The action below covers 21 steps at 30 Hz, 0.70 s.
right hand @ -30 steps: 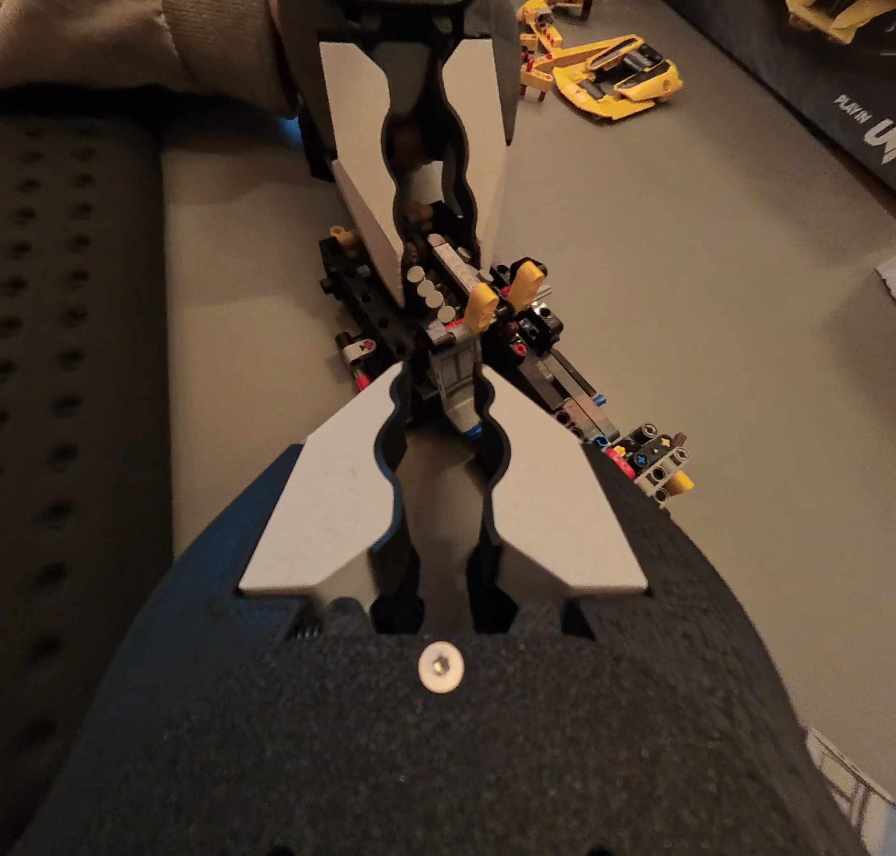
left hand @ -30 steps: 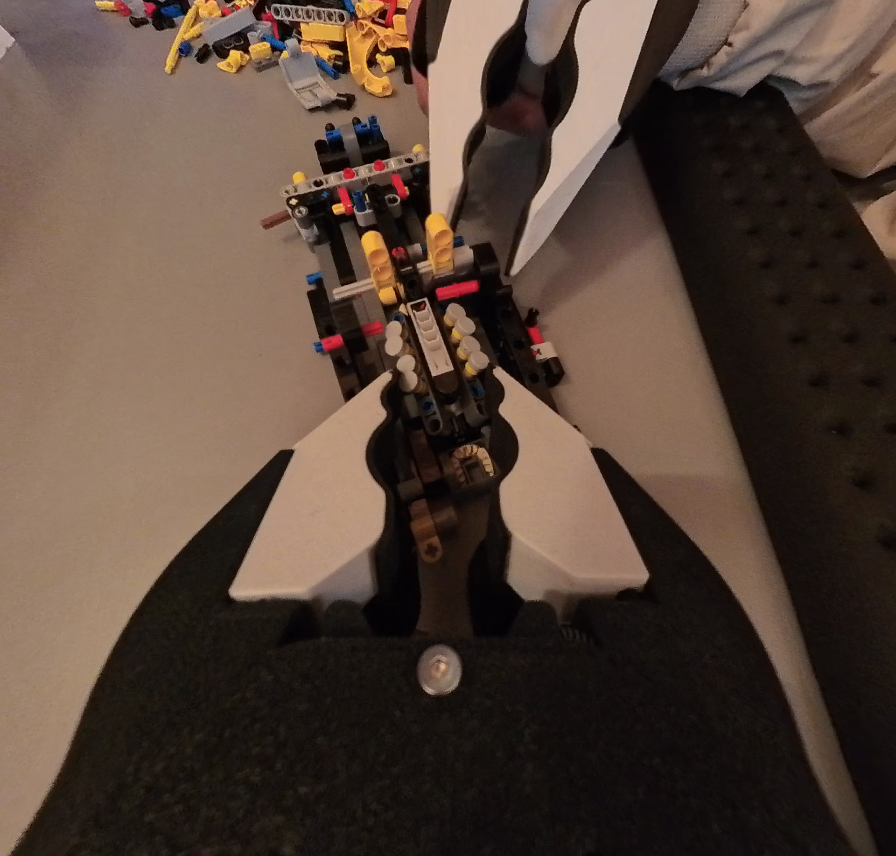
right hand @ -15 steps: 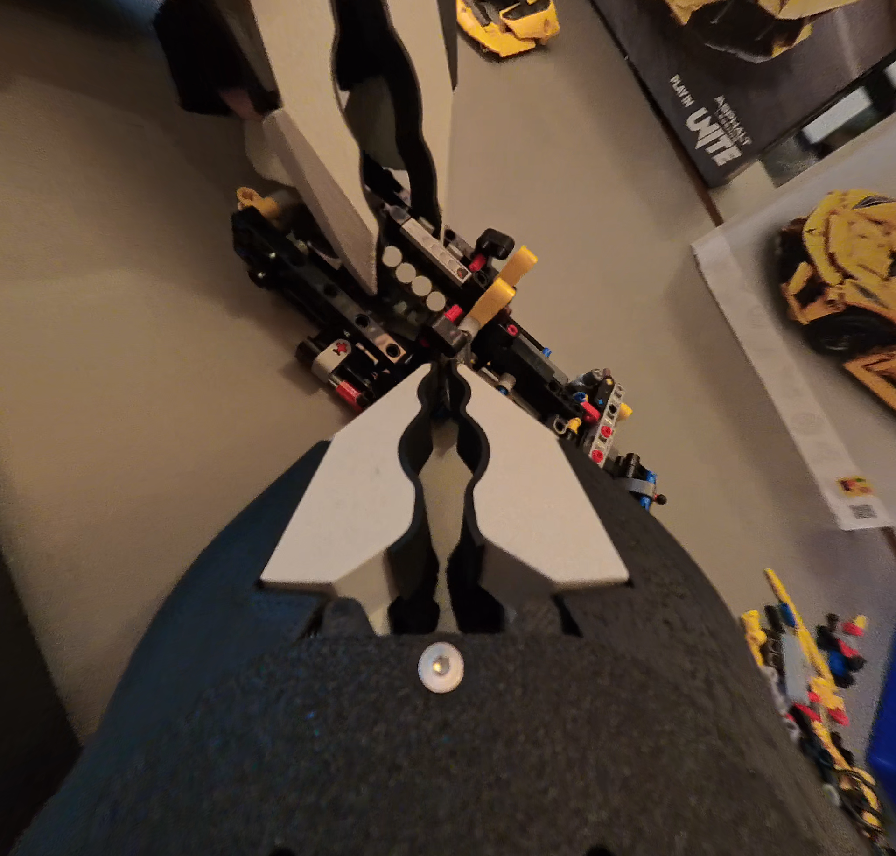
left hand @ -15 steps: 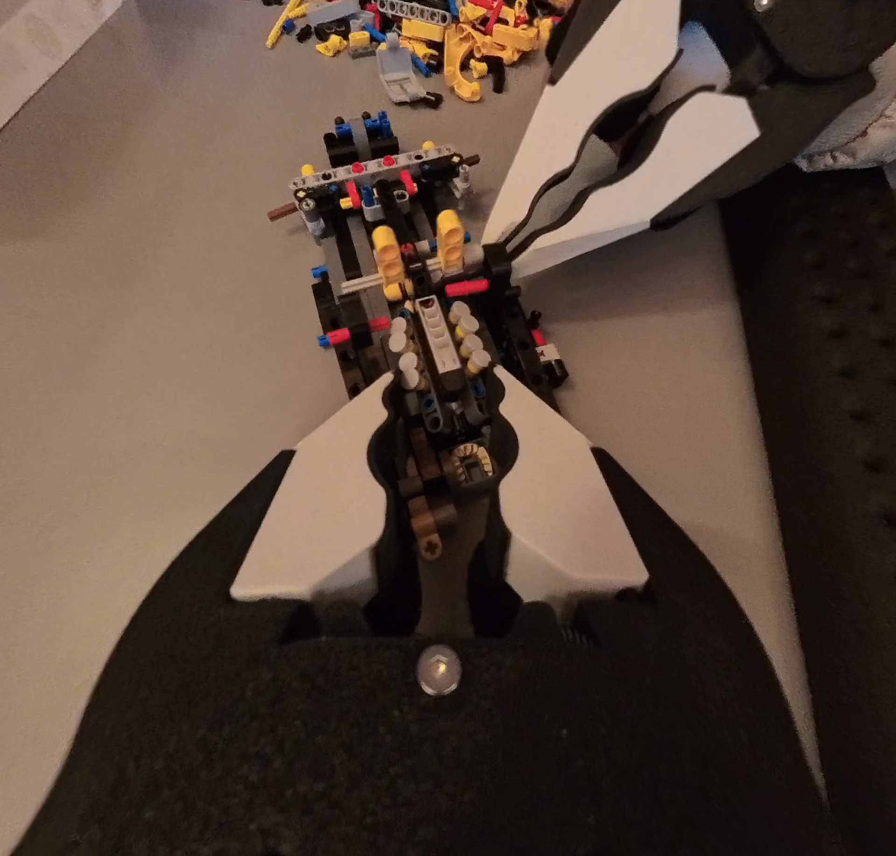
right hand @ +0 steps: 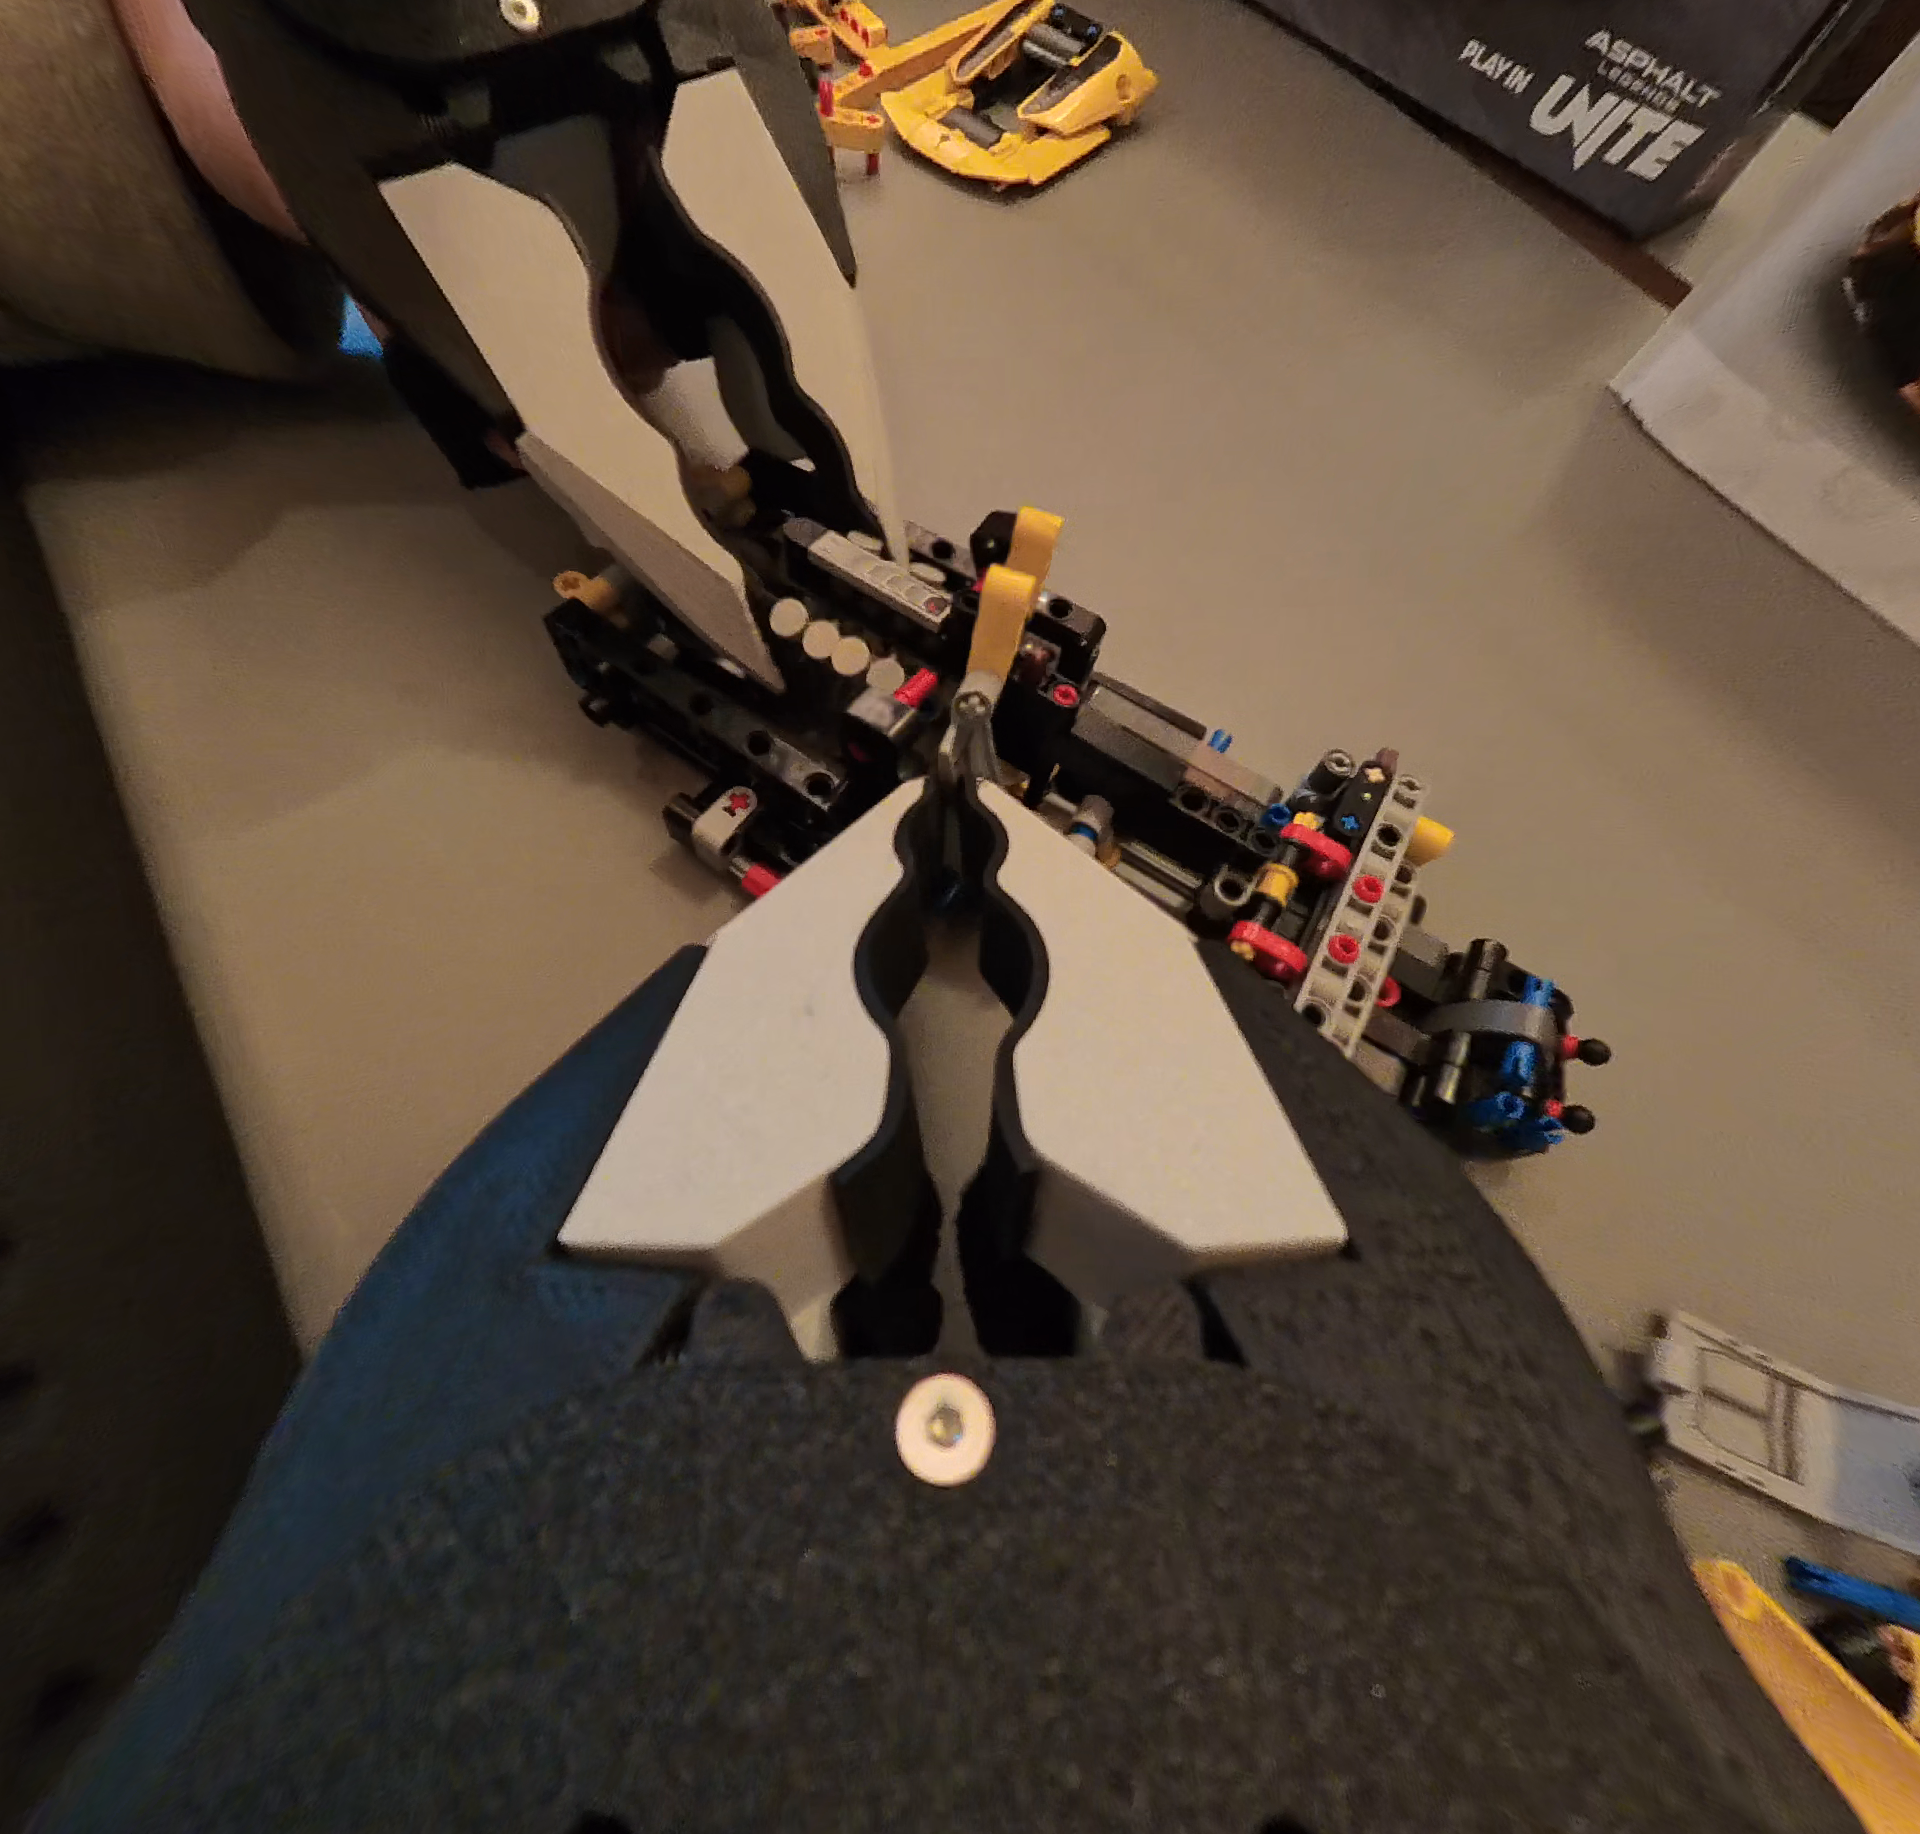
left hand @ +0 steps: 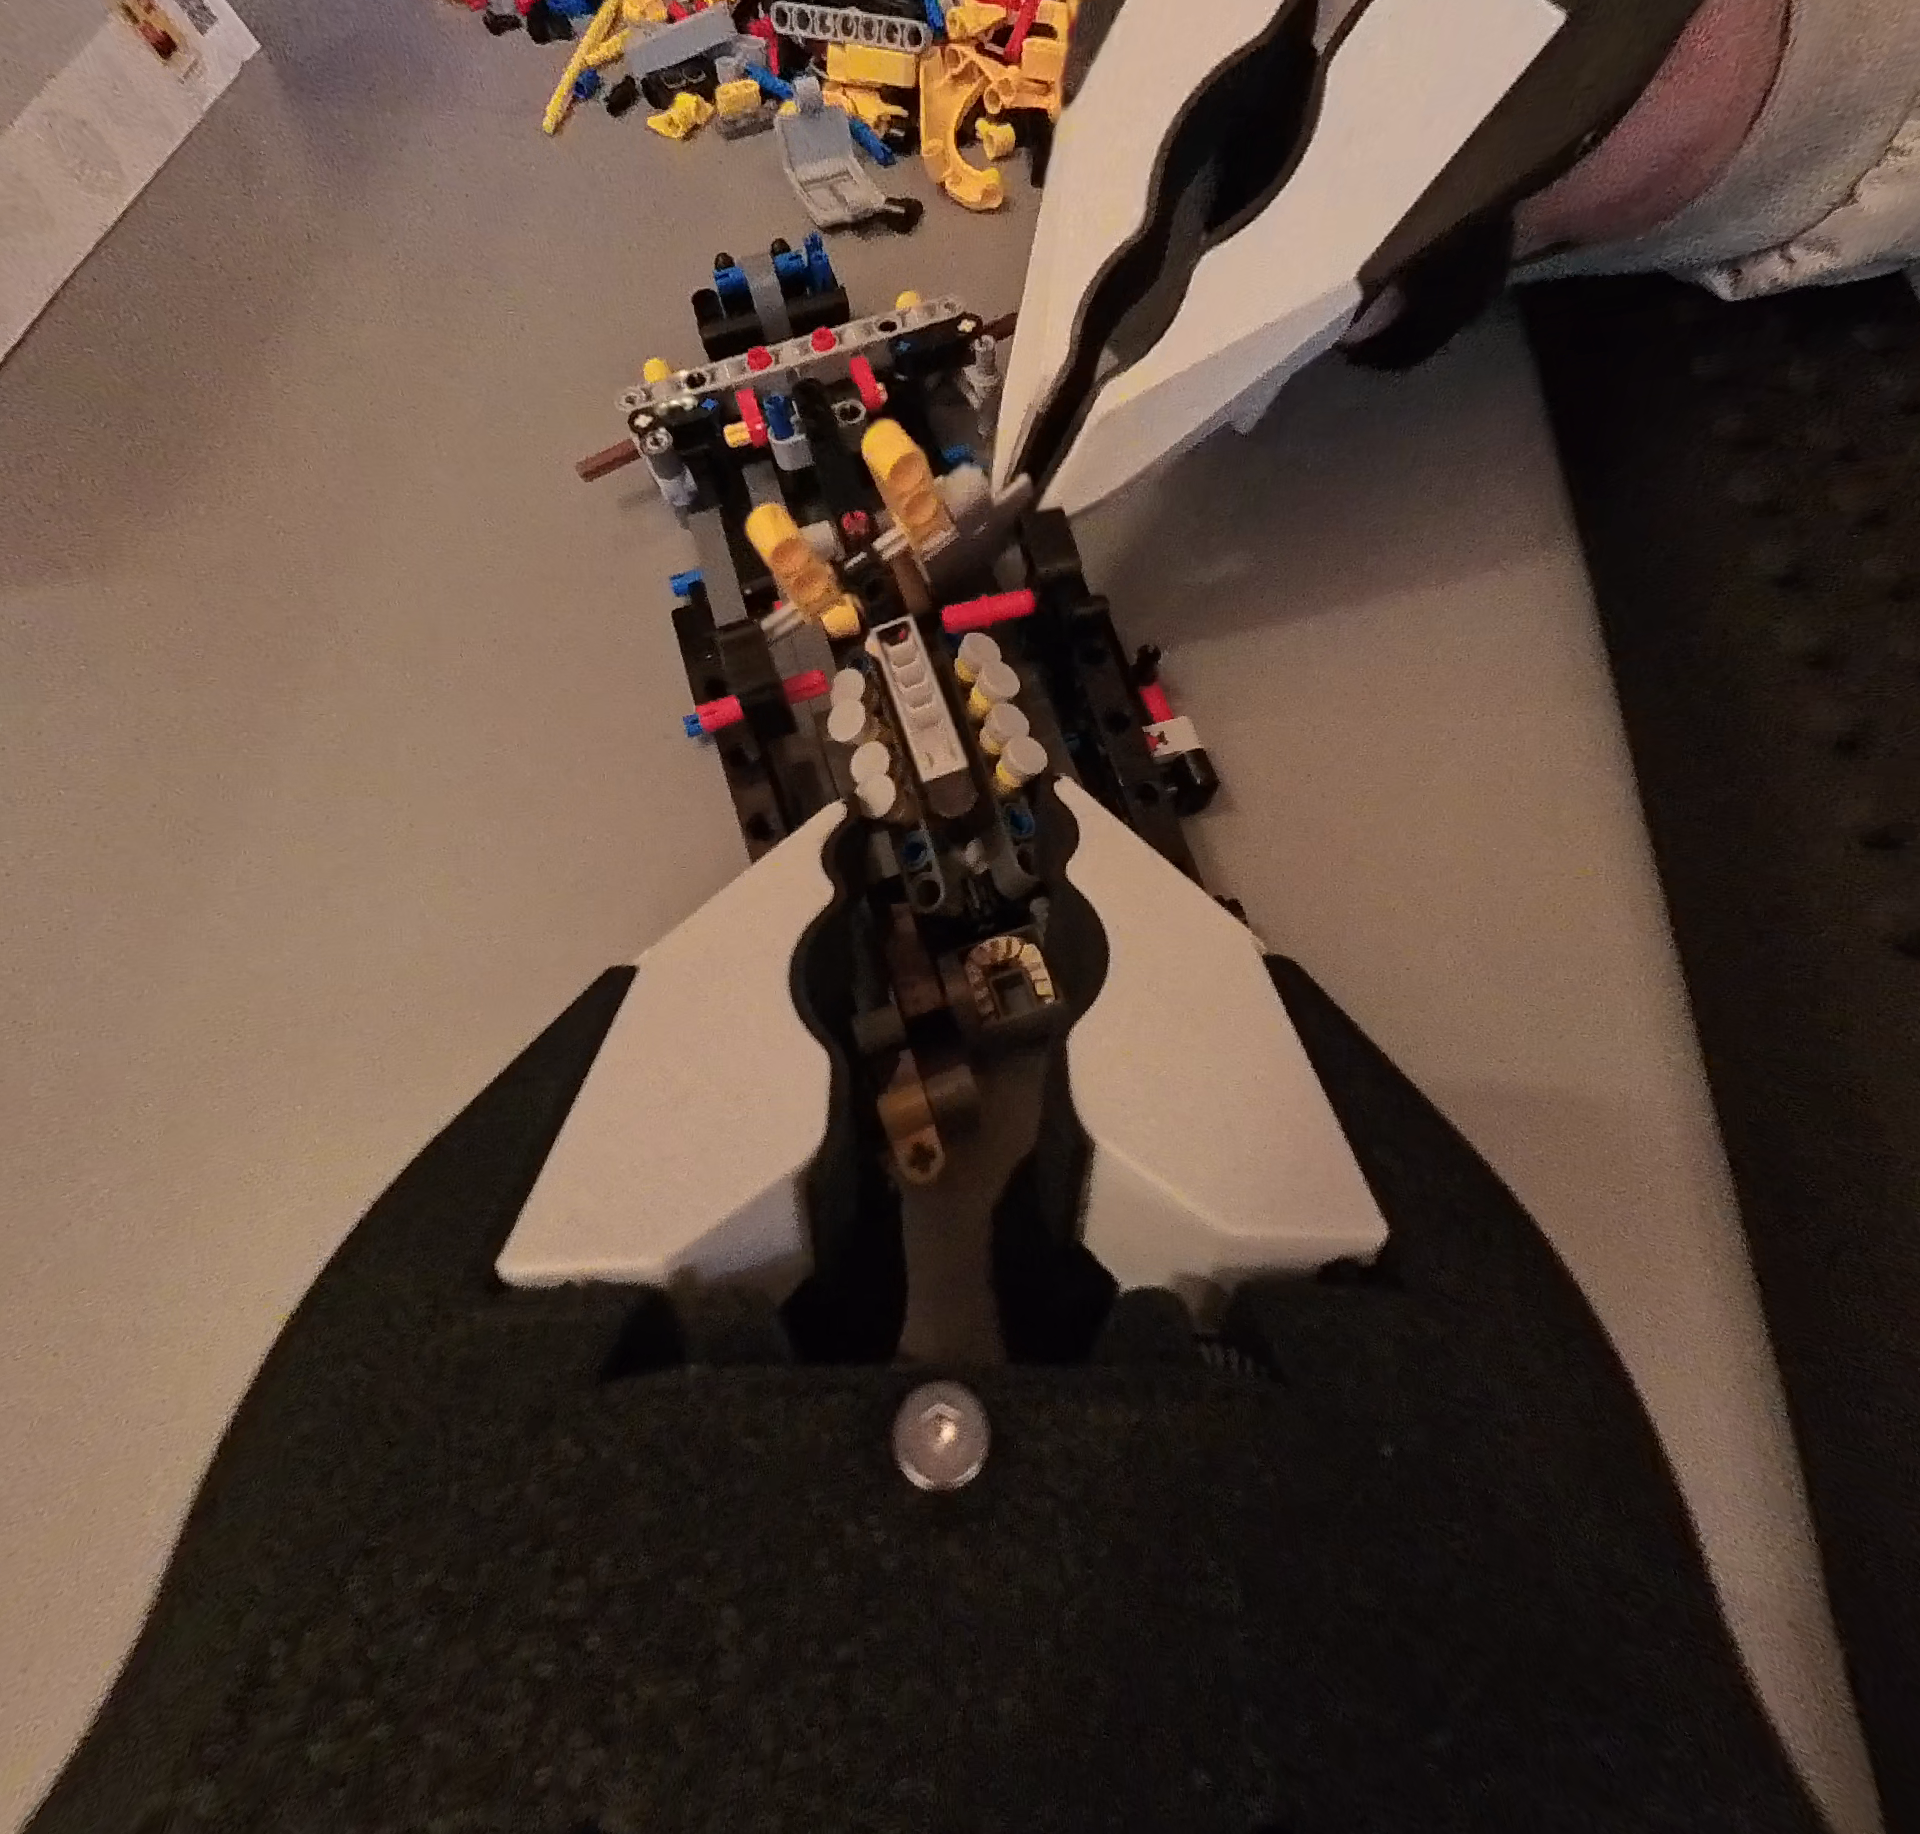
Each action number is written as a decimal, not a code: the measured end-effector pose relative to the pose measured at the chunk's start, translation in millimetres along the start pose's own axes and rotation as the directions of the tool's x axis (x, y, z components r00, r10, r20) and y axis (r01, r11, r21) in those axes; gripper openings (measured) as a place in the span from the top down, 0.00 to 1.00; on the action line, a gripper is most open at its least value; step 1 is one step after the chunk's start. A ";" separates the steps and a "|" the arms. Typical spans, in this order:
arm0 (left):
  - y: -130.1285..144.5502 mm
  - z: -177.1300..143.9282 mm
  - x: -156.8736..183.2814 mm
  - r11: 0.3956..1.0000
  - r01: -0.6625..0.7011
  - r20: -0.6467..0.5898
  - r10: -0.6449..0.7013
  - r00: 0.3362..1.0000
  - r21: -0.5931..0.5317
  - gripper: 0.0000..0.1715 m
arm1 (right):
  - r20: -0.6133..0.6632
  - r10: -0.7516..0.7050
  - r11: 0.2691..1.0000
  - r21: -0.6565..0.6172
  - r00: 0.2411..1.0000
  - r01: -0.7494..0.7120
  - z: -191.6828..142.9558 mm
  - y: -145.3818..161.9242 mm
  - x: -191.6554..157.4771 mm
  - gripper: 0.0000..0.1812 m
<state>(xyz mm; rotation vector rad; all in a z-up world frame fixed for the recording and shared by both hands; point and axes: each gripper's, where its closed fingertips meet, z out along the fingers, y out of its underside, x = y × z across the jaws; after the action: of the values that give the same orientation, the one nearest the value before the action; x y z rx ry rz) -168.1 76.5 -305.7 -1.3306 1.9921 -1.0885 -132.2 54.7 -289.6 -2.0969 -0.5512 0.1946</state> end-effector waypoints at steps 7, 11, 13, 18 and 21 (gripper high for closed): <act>10.6 -16.6 -25.6 0.998 0.064 0.081 -0.064 0.995 0.003 0.81 | -0.003 0.058 0.995 0.081 0.998 -0.058 -17.0 -4.7 13.9 0.99; 11.4 -18.1 -24.2 0.999 0.045 0.071 -0.045 0.996 0.002 0.81 | 0.032 0.111 0.980 0.161 0.993 -0.115 -24.7 -16.3 13.9 0.99; 12.6 -20.3 -22.8 0.999 0.043 0.053 -0.043 0.998 0.002 0.81 | 0.184 0.210 0.937 0.243 0.960 -0.252 -34.3 -28.8 9.3 1.00; 15.2 -24.8 -18.2 1.000 0.021 0.032 -0.021 0.999 0.003 0.81 | 0.542 0.446 0.738 0.228 0.713 -0.635 -64.4 -38.2 23.2 1.00; 15.6 -26.4 -14.8 1.000 -0.003 0.016 0.003 1.000 0.005 0.81 | 0.251 0.408 0.830 0.298 0.878 -0.472 -88.1 -20.7 74.1 0.99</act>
<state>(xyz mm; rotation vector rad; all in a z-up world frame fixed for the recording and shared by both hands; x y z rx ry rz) -190.4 102.2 -304.5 -1.3298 1.9781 -1.0776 -42.6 31.7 -217.9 -1.8301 -0.1030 0.7043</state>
